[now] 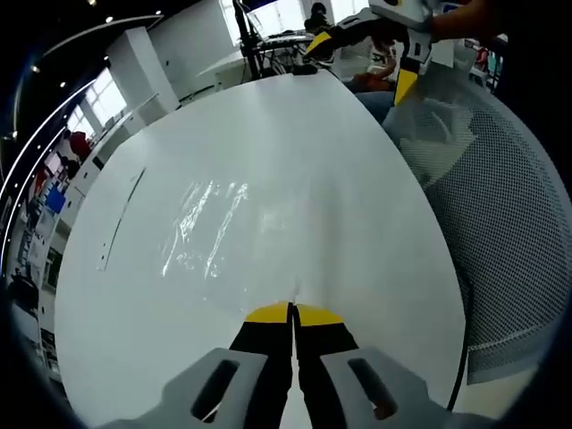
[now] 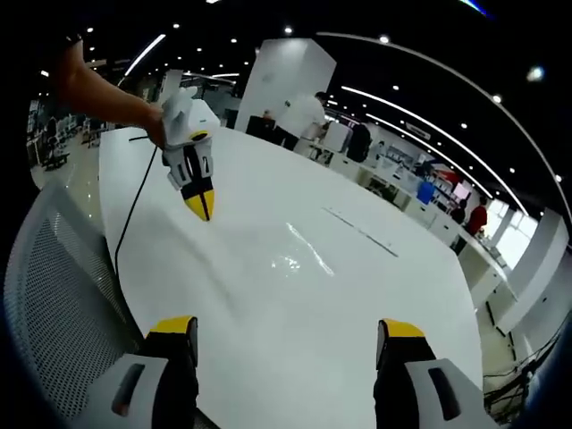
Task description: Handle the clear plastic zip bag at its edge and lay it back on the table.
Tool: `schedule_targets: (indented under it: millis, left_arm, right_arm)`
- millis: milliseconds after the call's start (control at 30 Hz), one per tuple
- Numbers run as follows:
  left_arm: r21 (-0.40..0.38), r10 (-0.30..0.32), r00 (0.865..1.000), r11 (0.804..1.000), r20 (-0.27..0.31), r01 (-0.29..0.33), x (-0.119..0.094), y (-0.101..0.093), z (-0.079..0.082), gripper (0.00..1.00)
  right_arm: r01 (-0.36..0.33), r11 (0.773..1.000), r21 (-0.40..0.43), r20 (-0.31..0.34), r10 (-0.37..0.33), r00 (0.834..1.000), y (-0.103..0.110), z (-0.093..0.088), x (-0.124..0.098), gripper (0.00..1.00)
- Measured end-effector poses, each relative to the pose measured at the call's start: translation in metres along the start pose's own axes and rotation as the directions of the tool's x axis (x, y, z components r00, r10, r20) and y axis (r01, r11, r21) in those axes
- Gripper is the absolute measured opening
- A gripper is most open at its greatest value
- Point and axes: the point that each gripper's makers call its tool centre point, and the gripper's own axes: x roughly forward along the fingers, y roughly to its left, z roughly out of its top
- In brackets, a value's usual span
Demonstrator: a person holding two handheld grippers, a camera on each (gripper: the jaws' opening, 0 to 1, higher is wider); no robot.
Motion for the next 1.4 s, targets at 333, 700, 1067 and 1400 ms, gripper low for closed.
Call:
schedule_targets:
  millis: [333, 700, 1067, 1400]
  left_arm:
    - [-0.062, 0.014, 1.0, 0.998, 0.018, -0.012, -0.005, -0.008, 0.006, 0.0]
    - [-0.11, 0.028, 1.0, 0.994, 0.014, -0.026, -0.011, -0.015, 0.01, 0.0]
    - [-0.14, 0.038, 0.999, 0.99, 0.026, -0.034, -0.019, -0.018, 0.019, 0.0]
    - [-0.159, 0.042, 0.998, 0.987, 0.043, -0.034, -0.025, -0.021, 0.027, 0.0]
  right_arm:
    - [-0.058, 0.998, -0.025, 0.032, 0.059, 0.998, 0.013, 0.018, 0.008, 0.71]
    - [-0.099, 0.993, -0.067, 0.049, 0.102, 0.994, 0.024, 0.031, 0.015, 0.67]
    - [-0.127, 0.988, -0.09, 0.05, 0.132, 0.99, 0.032, 0.036, 0.019, 0.65]
    - [-0.149, 0.983, -0.11, 0.046, 0.155, 0.987, 0.04, 0.039, 0.023, 0.61]
